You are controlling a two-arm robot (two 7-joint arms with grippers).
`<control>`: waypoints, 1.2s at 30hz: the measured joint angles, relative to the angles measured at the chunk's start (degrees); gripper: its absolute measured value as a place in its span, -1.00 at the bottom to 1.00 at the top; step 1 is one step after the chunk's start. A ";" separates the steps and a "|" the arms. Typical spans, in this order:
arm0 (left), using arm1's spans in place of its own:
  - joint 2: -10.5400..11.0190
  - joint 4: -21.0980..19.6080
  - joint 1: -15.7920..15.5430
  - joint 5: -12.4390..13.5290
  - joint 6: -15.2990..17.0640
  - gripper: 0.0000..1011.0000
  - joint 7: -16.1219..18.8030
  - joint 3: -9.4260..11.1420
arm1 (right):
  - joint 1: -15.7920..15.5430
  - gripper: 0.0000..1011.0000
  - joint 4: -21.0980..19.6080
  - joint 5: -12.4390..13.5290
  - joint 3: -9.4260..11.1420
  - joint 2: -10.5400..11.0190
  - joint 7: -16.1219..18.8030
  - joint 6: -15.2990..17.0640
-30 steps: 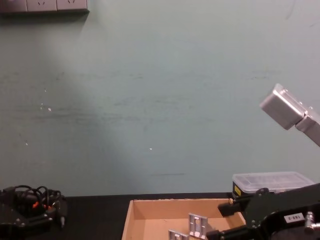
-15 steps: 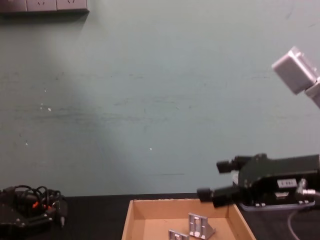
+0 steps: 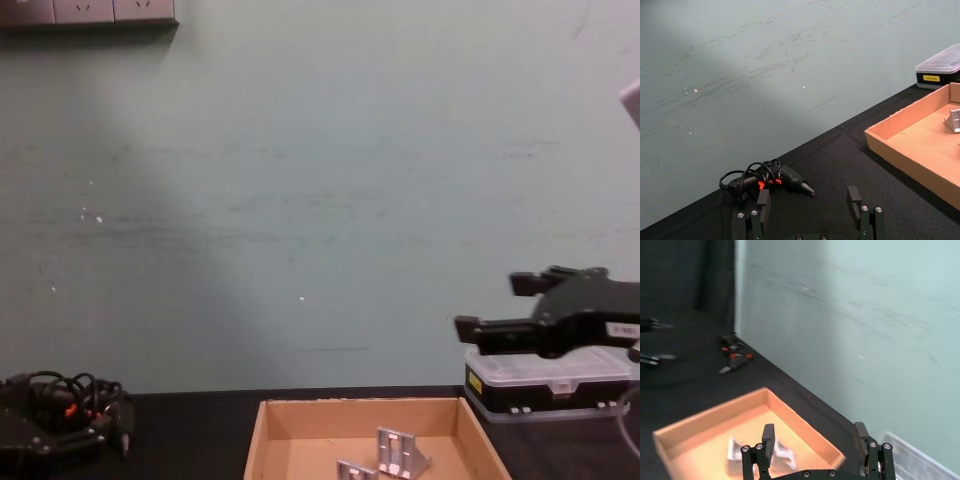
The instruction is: Use one hand to pick up the angle iron from the table and place it into the box.
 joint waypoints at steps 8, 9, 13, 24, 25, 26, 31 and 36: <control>0.00 0.00 0.00 0.00 0.00 0.98 0.00 0.00 | -3.62 0.98 -0.71 -1.53 2.88 0.28 -4.53 0.92; 0.01 0.00 0.00 0.00 0.00 0.98 0.00 0.00 | -4.18 0.98 -0.71 -1.72 3.37 0.28 -5.01 1.06; 0.00 0.00 0.00 0.00 0.00 0.98 0.00 0.00 | -5.19 0.98 -0.52 -2.56 4.08 0.26 -5.98 1.19; 0.00 0.00 0.00 0.00 0.00 0.98 0.00 0.00 | -6.68 0.98 1.21 -4.72 4.92 -0.46 -6.63 1.59; 0.00 0.00 0.00 0.00 0.00 0.98 0.00 0.00 | -6.69 0.98 1.22 -4.72 4.92 -0.47 -6.63 1.60; 0.00 0.00 0.00 0.00 0.00 0.98 0.00 0.00 | -6.69 0.98 1.22 -4.72 4.92 -0.46 -6.63 1.60; 0.00 0.00 0.00 0.00 0.00 0.98 0.00 0.00 | -6.66 0.98 1.19 -4.70 4.87 -0.41 -6.63 1.60; 0.00 0.00 0.00 0.00 0.00 0.98 0.00 0.00 | -6.59 0.98 1.14 -4.64 4.82 -0.38 -6.63 1.60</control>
